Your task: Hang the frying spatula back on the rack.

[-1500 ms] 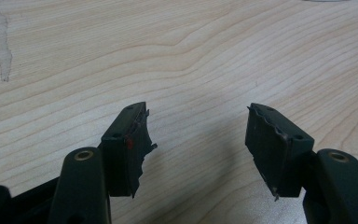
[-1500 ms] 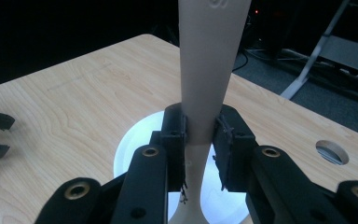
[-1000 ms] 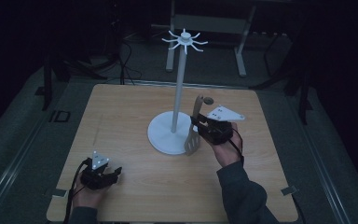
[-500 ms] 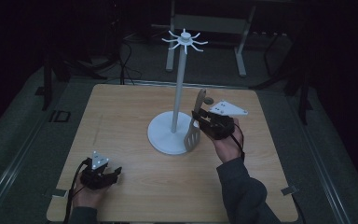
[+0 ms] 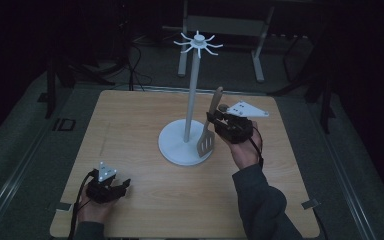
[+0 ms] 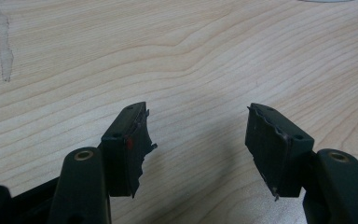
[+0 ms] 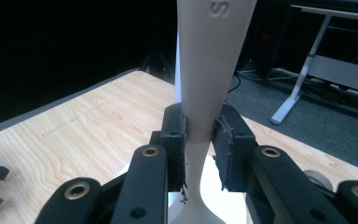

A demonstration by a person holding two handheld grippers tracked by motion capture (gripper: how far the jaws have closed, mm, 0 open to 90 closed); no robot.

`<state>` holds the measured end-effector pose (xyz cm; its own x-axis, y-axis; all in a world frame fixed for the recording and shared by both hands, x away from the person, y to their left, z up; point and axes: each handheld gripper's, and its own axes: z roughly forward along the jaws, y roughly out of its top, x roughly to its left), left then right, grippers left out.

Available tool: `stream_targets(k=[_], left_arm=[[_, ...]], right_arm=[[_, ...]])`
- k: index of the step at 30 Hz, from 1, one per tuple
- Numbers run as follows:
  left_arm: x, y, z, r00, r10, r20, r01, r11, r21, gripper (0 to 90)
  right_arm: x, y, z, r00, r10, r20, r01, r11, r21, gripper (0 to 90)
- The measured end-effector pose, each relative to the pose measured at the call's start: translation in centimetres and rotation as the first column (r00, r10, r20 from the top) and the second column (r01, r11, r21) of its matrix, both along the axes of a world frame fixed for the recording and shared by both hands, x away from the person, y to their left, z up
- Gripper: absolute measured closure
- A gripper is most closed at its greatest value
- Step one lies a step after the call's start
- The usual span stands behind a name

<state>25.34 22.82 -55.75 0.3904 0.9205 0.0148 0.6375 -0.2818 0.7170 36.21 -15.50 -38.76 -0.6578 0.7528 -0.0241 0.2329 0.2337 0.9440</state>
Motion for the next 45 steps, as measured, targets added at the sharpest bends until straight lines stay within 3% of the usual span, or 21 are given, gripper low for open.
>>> stream_targets(k=[19, 45], left_arm=[[0.0, 0.0, 0.0, 1.0000, 0.000, 0.000, 0.000, 1.0000, -0.001, 39.5], [0.0, 0.0, 0.0, 1.0000, -0.001, -0.001, 0.001, 1.0000, 0.000, 39.5]], right_arm=[[0.4, 0.3, 2.0, 0.9995, -0.001, 0.033, 0.000, 1.000, 0.031, 74.8], [1.4, 0.6, 3.4, 0.9988, -0.013, 0.048, 0.012, 1.000, 0.022, 74.7]])
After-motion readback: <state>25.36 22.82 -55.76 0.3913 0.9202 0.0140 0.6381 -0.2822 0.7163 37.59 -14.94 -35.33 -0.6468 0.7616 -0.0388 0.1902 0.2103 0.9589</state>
